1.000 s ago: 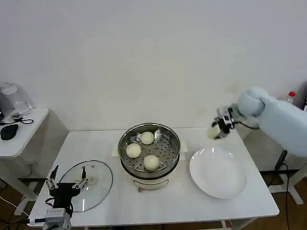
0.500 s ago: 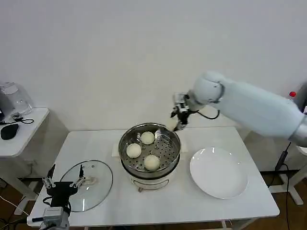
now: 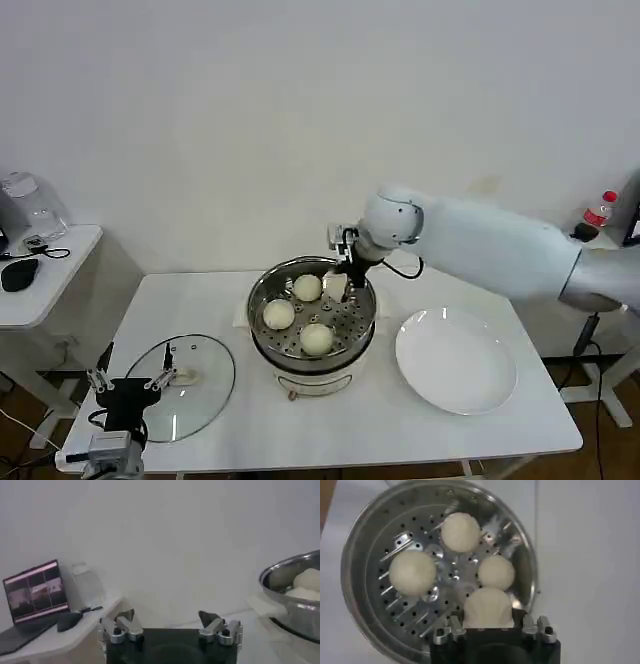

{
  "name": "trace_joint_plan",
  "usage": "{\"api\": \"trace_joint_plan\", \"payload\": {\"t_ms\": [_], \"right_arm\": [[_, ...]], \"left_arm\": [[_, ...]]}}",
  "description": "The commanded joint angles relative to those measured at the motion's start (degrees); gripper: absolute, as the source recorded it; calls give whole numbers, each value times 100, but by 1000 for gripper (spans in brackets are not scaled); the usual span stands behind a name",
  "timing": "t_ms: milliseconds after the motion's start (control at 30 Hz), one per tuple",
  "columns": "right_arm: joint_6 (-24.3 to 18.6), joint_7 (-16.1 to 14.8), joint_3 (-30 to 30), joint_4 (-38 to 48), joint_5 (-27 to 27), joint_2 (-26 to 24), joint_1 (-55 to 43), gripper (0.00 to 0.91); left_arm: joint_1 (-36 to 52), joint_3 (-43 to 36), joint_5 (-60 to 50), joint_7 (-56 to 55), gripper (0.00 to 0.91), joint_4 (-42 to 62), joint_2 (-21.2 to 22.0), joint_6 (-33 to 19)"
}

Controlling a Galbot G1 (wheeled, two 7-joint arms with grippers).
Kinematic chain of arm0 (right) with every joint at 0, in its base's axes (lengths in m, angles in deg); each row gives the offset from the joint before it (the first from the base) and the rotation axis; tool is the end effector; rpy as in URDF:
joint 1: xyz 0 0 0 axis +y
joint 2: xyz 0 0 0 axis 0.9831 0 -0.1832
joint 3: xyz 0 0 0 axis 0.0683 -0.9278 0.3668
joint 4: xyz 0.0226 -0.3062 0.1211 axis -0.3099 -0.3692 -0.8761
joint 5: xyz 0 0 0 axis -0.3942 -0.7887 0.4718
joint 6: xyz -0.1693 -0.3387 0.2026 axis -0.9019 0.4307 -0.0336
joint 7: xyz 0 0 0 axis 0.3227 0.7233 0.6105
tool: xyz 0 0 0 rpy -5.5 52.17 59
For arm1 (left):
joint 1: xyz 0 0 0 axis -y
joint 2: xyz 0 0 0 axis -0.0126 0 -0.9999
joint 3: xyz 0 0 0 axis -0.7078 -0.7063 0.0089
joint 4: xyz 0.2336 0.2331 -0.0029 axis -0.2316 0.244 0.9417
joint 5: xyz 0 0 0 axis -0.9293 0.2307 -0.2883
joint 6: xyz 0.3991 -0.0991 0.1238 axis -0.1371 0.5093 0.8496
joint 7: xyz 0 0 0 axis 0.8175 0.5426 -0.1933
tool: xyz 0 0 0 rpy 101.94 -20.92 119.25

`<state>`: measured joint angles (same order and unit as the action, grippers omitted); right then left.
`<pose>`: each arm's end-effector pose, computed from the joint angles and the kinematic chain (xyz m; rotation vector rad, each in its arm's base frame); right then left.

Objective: Take steamed baozi put them in steamer then cover it.

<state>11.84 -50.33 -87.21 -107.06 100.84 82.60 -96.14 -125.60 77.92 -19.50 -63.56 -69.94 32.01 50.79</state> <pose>0.5630 0.1616 -0.0839 1.3356 -1.5435 1.4092 0.2371 0.0563 -0.2237 0.3345 -2.9385 -0.4864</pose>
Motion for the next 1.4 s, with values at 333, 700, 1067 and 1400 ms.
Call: {"api": "trace_joint_plan", "payload": {"t_ms": [333,700,1067,1400], "right_arm": [[107,56,-2,186,-221,201,425,665],[53,24,43,269,-344,275,525,907],[31,123,494,-133,-196,-155,240,907],[-1,2632,1926,-1547,579,-1445,1132,907]], "left_arm": [[-15,17,-1,3,907,18,0,-6],[-28,29,2,-4,907,18,17,-11],[-19,27,5,-3,907,18,43,-10],[-5,7,85,-20,907,85,7,-9]]}}
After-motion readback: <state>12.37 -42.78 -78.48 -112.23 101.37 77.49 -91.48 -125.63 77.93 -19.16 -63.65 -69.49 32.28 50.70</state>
